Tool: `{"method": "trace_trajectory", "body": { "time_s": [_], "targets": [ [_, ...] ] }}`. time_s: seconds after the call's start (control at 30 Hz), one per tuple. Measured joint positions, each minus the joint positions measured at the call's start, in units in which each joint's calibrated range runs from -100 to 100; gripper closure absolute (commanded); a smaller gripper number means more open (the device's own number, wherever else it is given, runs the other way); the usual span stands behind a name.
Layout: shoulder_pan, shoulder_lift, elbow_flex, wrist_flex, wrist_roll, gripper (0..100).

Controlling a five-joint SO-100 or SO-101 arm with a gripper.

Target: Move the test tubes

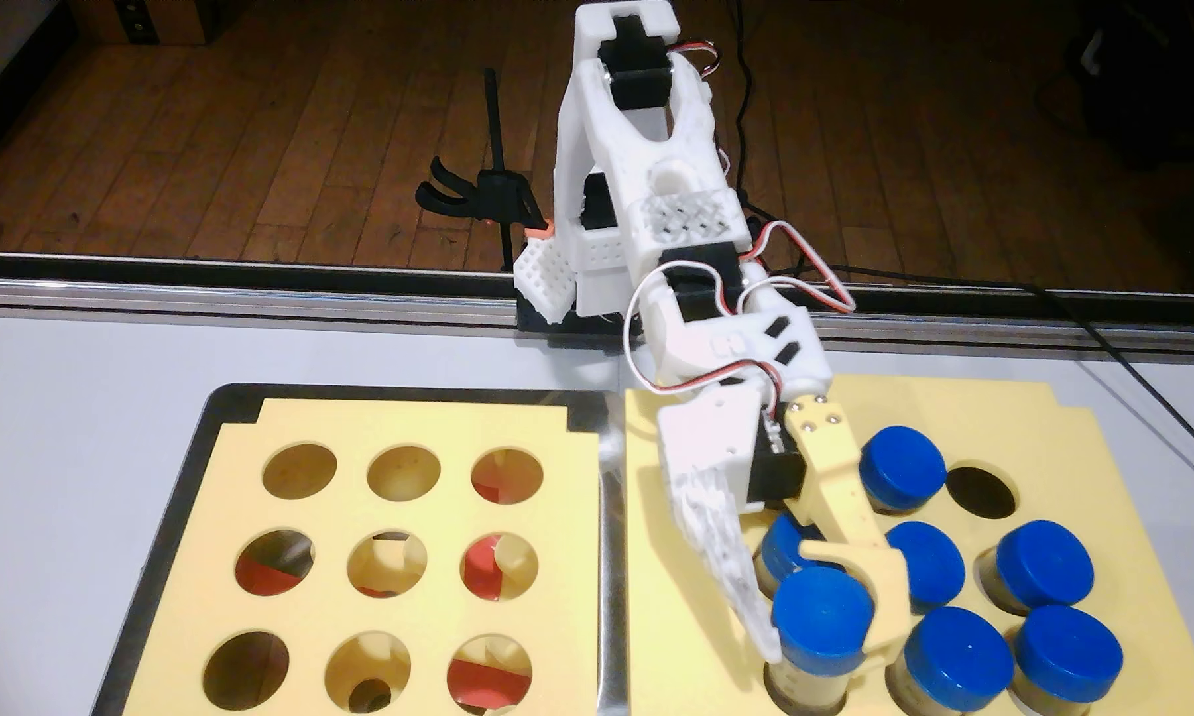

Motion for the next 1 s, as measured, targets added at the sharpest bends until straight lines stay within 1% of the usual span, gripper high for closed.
{"method": "trace_trajectory", "body": {
  "time_s": [0.03,0.07,0.1,0.23,0.33,0.53,0.6,0.7,0.73,0.77,0.83,0.87,0.9,0.93,1.0],
  "targets": [
    [-0.7,0.8,0.7,-0.1,-0.3,80],
    [-0.8,1.1,0.8,-0.1,-0.7,69],
    [-0.8,1.2,0.9,-0.2,-1.8,66],
    [-1.1,1.7,-0.2,-0.2,-2.2,65],
    [0.4,2.3,-4.6,-0.2,-2.6,65],
    [8.3,0.9,-17.0,0.8,-2.3,65],
    [13.7,-3.5,-20.6,0.8,-2.3,66],
    [19.5,-10.0,-21.6,0.8,-2.3,69],
    [21.8,-12.9,-21.1,0.9,-2.3,75],
    [26.2,-19.1,-18.3,0.9,-2.3,79],
    [30.3,-24.6,-16.1,0.9,-2.4,90],
    [32.6,-28.4,-12.8,0.8,-2.5,96],
    [34.0,-32.2,-8.5,0.8,-2.3,100],
    [35.5,-38.6,-1.2,0.8,-2.3,99],
    [36.6,-43.3,3.4,0.8,-2.3,98]
  ]
}}
